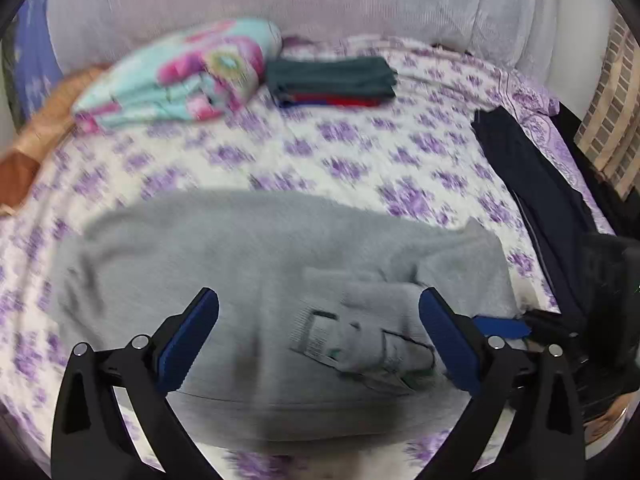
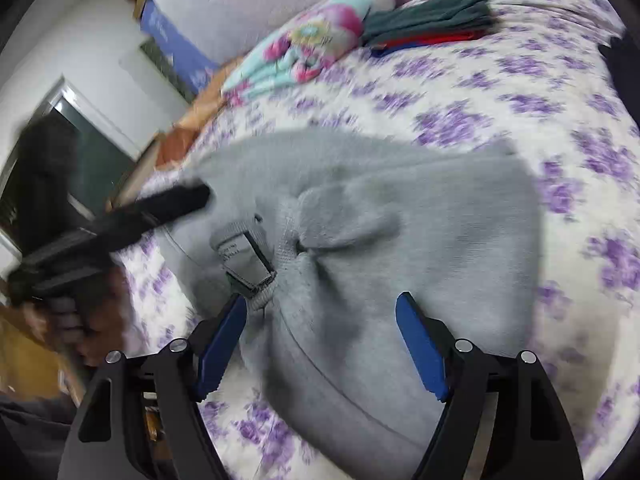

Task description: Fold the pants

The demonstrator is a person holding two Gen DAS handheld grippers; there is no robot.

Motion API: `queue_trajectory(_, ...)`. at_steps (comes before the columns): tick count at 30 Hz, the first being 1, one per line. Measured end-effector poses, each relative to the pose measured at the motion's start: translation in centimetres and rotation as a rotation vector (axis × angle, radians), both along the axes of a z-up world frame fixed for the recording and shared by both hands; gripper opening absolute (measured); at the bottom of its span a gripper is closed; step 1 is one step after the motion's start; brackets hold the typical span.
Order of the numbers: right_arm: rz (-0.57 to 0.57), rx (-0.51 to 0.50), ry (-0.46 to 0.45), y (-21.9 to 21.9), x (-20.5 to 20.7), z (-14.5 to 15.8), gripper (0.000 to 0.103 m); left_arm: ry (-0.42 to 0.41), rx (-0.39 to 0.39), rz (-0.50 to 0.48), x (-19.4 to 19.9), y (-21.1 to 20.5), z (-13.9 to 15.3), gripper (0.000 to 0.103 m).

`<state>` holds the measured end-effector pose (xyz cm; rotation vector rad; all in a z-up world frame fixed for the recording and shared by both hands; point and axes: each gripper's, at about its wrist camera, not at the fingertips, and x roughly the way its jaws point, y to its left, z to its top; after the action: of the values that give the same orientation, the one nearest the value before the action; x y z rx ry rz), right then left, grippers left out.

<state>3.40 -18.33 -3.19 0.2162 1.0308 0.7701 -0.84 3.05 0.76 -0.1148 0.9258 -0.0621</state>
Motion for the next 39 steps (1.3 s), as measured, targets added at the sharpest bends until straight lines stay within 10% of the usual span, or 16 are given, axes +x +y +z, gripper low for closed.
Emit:
queue_trajectory(7, -0.284, -0.042, -0.062, -7.2, 0.6, 0.8, 0.085, 0.120, -0.026, -0.047, 2.1, -2.0, -3.6, 0.098)
queue_trajectory(14, -0.260, -0.097, -0.024, -4.6, 5.2, -1.5, 0.085, 0.122, -0.023, -0.072, 2.5, -1.9, -6.3, 0.099)
queue_trajectory(16, -0.217, -0.068, 0.005, -3.3, 6.2, -2.4, 0.048, 0.123, -0.059, -0.074, 2.5, -1.4, -6.6, 0.099)
queue_trajectory(19, -0.215, -0.047, -0.073, -3.1, 5.6, -1.3, 0.024, 0.117, -0.076, -0.057, 2.5, -0.9, -5.9, 0.097)
queue_trajectory(23, -0.262, -0.050, -0.150, -4.4, 3.4, 0.3, 0.025, 0.013, 0.025, -0.066, 2.1, -1.9, -4.3, 0.097)
queue_trajectory(25, -0.334, -0.121, -0.069, -5.1, 4.1, -2.0, 0.044, 0.055, 0.064, -0.050, 3.1, -2.2, -5.5, 0.098)
queue_trajectory(33, -0.353, -0.158, -0.241, -6.9, 2.8, 1.8, 0.056, 0.106, -0.054, 0.002, 2.8, 0.7, -5.0, 0.099)
queue_trajectory(36, -0.291, -0.046, -0.214, -6.3, 4.8, 2.9, 0.026, 0.050, -0.052, 0.020, 2.4, 0.3, -3.1, 0.098)
queue_trajectory(39, -0.235, 0.032, -0.113, -5.2, 7.5, 2.0, 0.022, 0.015, -0.071, -0.058, 3.0, -2.1, -1.6, 0.098)
